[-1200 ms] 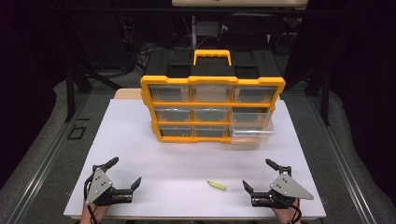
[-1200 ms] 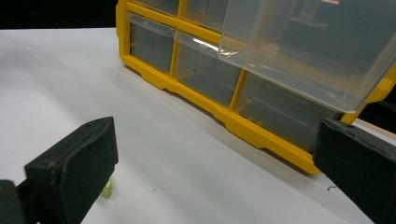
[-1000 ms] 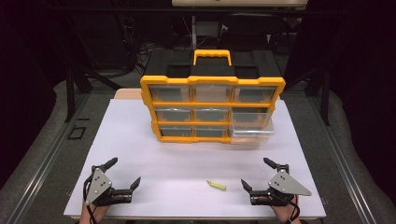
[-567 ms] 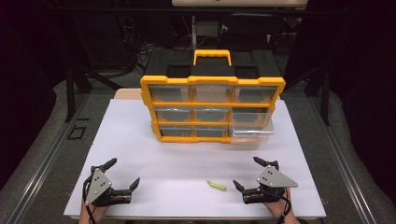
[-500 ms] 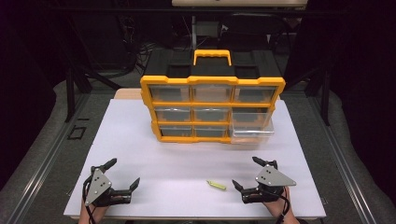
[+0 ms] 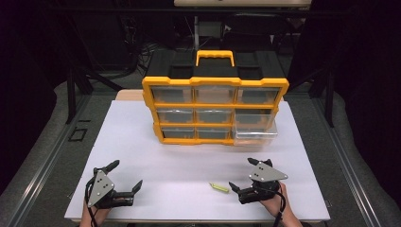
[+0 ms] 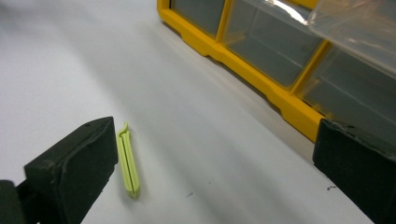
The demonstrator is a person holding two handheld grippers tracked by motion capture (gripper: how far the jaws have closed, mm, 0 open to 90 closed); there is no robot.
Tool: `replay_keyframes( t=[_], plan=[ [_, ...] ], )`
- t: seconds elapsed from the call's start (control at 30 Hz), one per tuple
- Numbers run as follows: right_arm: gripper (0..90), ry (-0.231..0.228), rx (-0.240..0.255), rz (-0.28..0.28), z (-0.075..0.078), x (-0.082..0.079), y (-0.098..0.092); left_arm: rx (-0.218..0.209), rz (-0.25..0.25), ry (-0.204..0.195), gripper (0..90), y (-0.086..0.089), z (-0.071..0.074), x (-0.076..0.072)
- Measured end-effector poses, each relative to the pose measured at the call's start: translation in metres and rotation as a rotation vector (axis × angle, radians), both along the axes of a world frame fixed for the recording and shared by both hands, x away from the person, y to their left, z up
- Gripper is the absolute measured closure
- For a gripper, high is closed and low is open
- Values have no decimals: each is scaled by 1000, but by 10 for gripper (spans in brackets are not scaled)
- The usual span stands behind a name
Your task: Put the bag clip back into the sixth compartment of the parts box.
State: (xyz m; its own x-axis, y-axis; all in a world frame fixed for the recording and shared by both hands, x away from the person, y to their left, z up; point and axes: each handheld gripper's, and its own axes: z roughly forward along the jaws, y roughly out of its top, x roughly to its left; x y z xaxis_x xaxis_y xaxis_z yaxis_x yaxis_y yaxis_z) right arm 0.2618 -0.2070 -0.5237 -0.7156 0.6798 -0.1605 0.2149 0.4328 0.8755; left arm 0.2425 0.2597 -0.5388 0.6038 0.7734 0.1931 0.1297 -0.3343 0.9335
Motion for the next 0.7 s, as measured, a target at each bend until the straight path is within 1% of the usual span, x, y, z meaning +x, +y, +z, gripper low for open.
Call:
replay_keyframes(
  t=[0.03, 0.23, 0.33, 0.43, 0.47, 0.5, 0.6, 0.63, 0.67, 0.7],
  plan=[
    [0, 14, -12, 10, 0, 1, 3, -1, 2, 0, 0, 1, 0, 0],
    [0, 28, -36, 28, 1, 2, 12, -2, 0, -1, 0, 1, 0, 0],
    [0, 51, -52, 43, 0, 5, 19, 1, 0, 2, 0, 0, 0, 0],
    [0, 64, -64, 52, -1, 7, 23, 2, -1, 2, 0, 0, 0, 0],
    [0, 75, -75, 59, -1, 8, 26, 1, -2, 1, 0, 0, 0, 0],
    [0, 75, -75, 59, -1, 8, 26, 1, -2, 1, 0, 0, 0, 0],
    [0, 93, -91, 85, 0, 10, 32, 2, -2, 1, 0, 0, 0, 0],
    [0, 93, -91, 85, 0, 10, 32, 3, -2, 2, 0, 1, 0, 0],
    [0, 107, -99, 96, 1, 12, 35, 3, -2, 2, 0, 0, 0, 0],
    [0, 107, -102, 99, 1, 13, 36, 4, -2, 2, 0, 0, 0, 0]
  ],
)
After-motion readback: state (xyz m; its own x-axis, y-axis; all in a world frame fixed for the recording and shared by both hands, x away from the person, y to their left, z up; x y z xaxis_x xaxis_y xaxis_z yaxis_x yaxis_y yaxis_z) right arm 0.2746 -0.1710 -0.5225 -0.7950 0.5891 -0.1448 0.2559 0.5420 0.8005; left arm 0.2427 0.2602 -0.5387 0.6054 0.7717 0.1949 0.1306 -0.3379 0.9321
